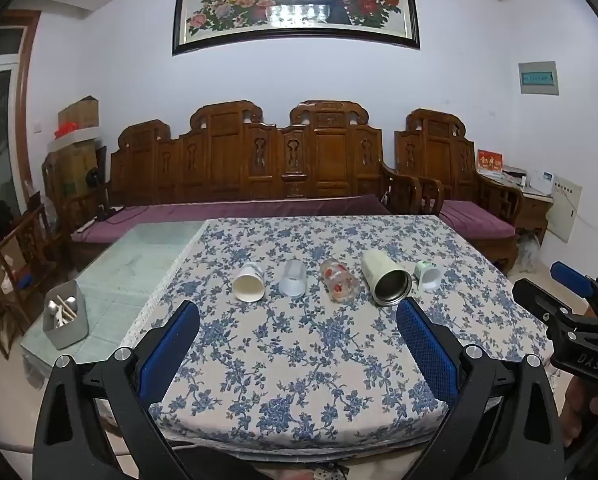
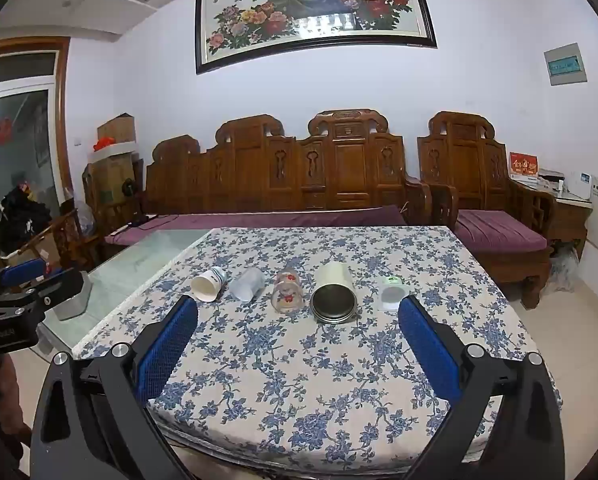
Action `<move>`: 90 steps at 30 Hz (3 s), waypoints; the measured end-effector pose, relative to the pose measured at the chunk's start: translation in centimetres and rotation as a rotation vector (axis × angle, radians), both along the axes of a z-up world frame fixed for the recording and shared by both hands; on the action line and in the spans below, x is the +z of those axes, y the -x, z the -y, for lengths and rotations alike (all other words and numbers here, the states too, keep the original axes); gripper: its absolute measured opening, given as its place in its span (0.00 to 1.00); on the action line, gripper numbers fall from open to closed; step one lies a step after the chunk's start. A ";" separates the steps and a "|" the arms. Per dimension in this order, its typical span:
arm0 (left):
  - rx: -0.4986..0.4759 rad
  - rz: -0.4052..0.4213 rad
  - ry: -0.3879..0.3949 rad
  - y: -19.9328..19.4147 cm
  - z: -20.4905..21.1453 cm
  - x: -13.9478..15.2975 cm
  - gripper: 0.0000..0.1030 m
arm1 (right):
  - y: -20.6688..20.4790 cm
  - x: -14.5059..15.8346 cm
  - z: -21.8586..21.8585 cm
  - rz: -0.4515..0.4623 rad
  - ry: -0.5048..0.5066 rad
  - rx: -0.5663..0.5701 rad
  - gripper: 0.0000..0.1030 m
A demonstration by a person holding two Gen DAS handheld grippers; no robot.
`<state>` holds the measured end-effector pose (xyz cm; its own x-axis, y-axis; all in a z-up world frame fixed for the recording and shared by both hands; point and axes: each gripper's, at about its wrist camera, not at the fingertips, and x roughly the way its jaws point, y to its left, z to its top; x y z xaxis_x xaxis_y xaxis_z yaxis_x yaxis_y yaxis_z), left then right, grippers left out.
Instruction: Flip cup upside down
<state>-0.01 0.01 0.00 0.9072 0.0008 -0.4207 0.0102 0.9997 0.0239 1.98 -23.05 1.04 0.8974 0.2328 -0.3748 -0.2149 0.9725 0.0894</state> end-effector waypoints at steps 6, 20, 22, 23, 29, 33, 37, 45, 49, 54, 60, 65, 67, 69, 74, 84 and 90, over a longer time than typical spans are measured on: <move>-0.003 -0.006 0.004 -0.1 -0.1 0.0 0.92 | -0.1 0.0 0.0 -0.004 0.008 -0.003 0.98; -0.004 0.014 0.004 0.0 0.4 1.1 0.92 | 0.1 0.2 0.1 0.001 -0.002 -0.004 0.98; -0.007 0.018 0.005 0.1 0.4 1.3 0.92 | 0.2 0.3 0.0 0.003 -0.001 -0.004 0.98; -0.007 0.019 0.004 0.1 0.4 1.4 0.92 | 0.1 0.3 0.1 0.004 0.000 -0.004 0.98; -0.011 0.029 0.008 0.3 0.2 1.4 0.92 | 0.1 0.5 0.0 0.004 0.000 -0.004 0.98; -0.013 0.034 0.008 0.7 0.3 1.5 0.92 | 0.3 1.1 -0.1 0.008 0.000 -0.005 0.98; -0.015 0.037 0.008 0.8 0.3 1.5 0.92 | 0.2 1.3 -0.2 0.009 -0.008 -0.003 0.98; -0.015 0.038 0.009 0.8 0.4 1.5 0.92 | 0.4 1.2 -0.3 0.016 -0.011 -0.002 0.98; -0.015 0.040 0.009 0.9 0.4 1.5 0.92 | 0.5 1.3 -0.2 0.018 -0.017 -0.002 0.98; -0.014 0.039 0.008 0.9 0.5 1.4 0.92 | 0.7 1.3 -0.1 0.021 -0.019 -0.003 0.98; -0.015 0.040 0.007 1.0 0.5 1.5 0.92 | 0.7 1.3 -0.2 0.021 -0.020 -0.003 0.98; -0.015 0.039 0.008 1.1 0.5 1.5 0.92 | 0.7 1.3 -0.1 0.021 -0.020 -0.003 0.98; -0.015 0.039 0.008 1.1 0.5 1.5 0.92 | 0.7 1.3 -0.1 0.021 -0.020 -0.003 0.98; -0.015 0.039 0.007 1.1 0.5 1.5 0.92 | 0.7 1.3 -0.1 0.020 -0.021 -0.002 0.98; -0.015 0.039 0.007 1.1 0.6 1.5 0.92 | 0.8 1.3 -0.1 0.022 -0.022 -0.002 0.98; -0.016 0.037 0.007 1.1 0.7 1.5 0.92 | 0.8 1.5 -0.1 0.025 -0.025 0.001 0.98; -0.023 0.015 -0.008 0.5 0.9 1.3 0.92 | 0.0 0.9 -0.2 0.005 -0.025 0.006 0.98</move>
<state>-0.47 -0.89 1.35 0.9131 -0.0171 -0.4074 0.0331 0.9989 0.0323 1.97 -22.81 1.98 0.8981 0.2471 -0.3638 -0.2209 0.9688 0.1126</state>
